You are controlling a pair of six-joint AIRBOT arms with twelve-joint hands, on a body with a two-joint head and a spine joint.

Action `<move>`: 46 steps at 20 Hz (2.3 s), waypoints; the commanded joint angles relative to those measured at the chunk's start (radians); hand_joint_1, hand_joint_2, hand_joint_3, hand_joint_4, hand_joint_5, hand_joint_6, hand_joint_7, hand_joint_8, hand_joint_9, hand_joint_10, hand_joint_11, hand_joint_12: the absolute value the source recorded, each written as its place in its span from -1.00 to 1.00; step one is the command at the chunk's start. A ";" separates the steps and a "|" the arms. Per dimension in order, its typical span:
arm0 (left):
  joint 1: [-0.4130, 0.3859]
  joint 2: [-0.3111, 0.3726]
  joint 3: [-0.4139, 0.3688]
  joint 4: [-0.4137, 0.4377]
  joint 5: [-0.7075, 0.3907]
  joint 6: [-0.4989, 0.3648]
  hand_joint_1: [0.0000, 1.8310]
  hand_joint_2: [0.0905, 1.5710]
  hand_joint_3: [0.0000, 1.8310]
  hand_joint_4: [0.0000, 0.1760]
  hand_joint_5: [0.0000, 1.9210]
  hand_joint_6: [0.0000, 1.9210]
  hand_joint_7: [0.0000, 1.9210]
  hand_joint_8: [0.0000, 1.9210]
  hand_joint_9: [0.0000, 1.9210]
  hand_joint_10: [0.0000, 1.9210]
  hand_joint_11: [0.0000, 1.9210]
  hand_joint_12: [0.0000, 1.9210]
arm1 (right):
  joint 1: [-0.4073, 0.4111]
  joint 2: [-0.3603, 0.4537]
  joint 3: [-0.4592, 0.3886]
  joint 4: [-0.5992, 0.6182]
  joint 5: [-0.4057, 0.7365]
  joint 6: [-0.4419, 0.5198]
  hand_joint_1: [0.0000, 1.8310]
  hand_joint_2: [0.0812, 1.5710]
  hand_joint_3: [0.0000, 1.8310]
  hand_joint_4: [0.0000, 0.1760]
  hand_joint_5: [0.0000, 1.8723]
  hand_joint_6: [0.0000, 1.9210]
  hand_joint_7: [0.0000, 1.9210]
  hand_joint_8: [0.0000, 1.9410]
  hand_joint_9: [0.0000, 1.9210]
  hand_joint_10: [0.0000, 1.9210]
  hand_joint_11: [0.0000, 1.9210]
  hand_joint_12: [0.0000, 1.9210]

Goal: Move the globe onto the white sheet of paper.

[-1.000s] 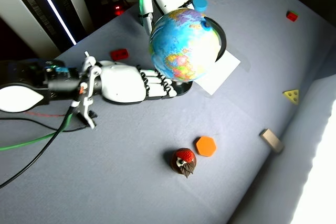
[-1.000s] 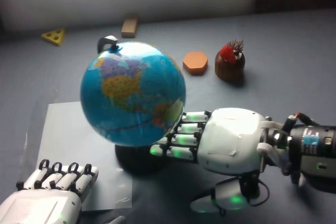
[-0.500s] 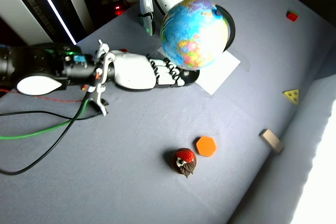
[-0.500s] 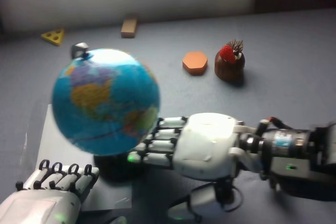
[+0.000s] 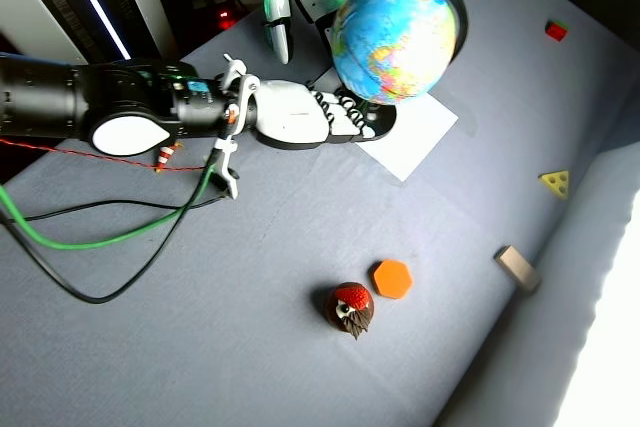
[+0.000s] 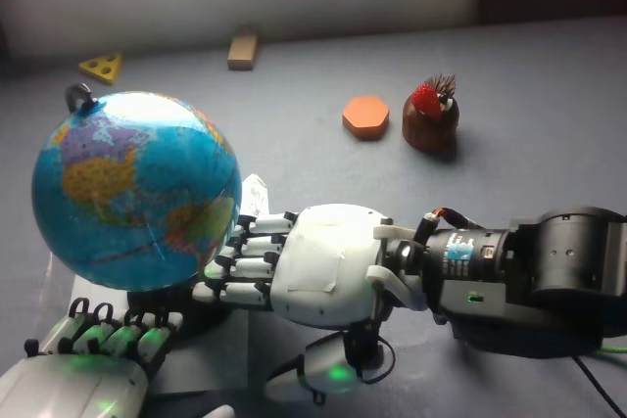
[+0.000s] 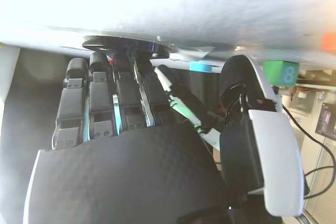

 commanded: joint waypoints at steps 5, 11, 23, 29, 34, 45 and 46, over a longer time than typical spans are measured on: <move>-0.005 0.019 -0.012 0.045 -0.084 -0.010 -1.00 0.51 -1.00 -1.00 -0.78 -0.99 -0.74 -0.99 -0.79 -0.99 -1.00 -0.36 | 0.032 -0.010 0.017 0.001 0.033 0.001 -1.00 0.54 -1.00 -1.00 -0.91 -0.99 -0.90 -1.00 -0.92 -0.99 -1.00 -1.00; -0.032 0.047 -0.047 -0.029 -0.044 -0.012 -1.00 0.52 -1.00 -1.00 -0.77 -0.99 -0.71 -0.99 -0.78 -0.99 -1.00 -0.35 | 0.048 0.043 -0.025 0.001 0.017 0.025 -1.00 0.54 -1.00 -1.00 -0.91 -0.99 -0.90 -1.00 -0.92 -0.99 -1.00 -1.00; -0.393 0.119 -0.172 -0.506 0.094 0.286 -1.00 0.51 -1.00 -1.00 -0.84 -0.99 -0.78 -0.99 -0.82 -0.99 -1.00 -0.37 | 0.061 0.194 -0.149 0.003 -0.006 0.094 -1.00 0.54 -1.00 -1.00 -0.91 -0.99 -0.90 -1.00 -0.93 -1.00 -1.00 -1.00; -0.566 0.098 -0.212 -0.711 0.060 0.400 -1.00 0.50 -1.00 -1.00 -0.87 -1.00 -0.80 -1.00 -0.82 -1.00 -1.00 -0.37 | 0.077 0.400 -0.322 0.277 -0.103 0.098 -1.00 0.54 -1.00 -1.00 -0.91 -1.00 -0.90 -1.00 -0.94 -1.00 -1.00 -1.00; -0.710 0.042 -0.220 -0.830 0.004 0.495 -1.00 0.51 -1.00 -1.00 -0.90 -1.00 -0.84 -1.00 -0.85 -1.00 -1.00 -0.40 | 0.115 0.549 -0.451 0.340 -0.074 0.096 -1.00 0.54 -1.00 -1.00 -0.92 -1.00 -0.91 -1.00 -0.94 -1.00 -1.00 -1.00; -0.890 0.008 -0.219 -1.013 -0.048 0.583 -1.00 0.70 -0.99 -1.00 -0.20 -0.14 -0.01 -0.94 -0.23 -0.92 -0.70 0.09 | -0.003 0.666 -0.713 1.135 0.494 -0.893 -0.76 0.77 -0.95 -1.00 -0.01 0.83 0.07 0.70 -0.01 0.95 -0.09 1.00; -0.894 0.008 -0.218 -1.013 -0.048 0.586 -0.99 0.75 -0.99 -1.00 -0.10 0.30 0.19 -0.34 -0.02 -0.23 -0.32 0.33 | 0.003 0.673 -0.737 1.167 0.511 -0.895 -0.62 0.82 -0.94 -1.00 0.11 0.97 0.17 0.88 0.16 0.99 0.15 1.00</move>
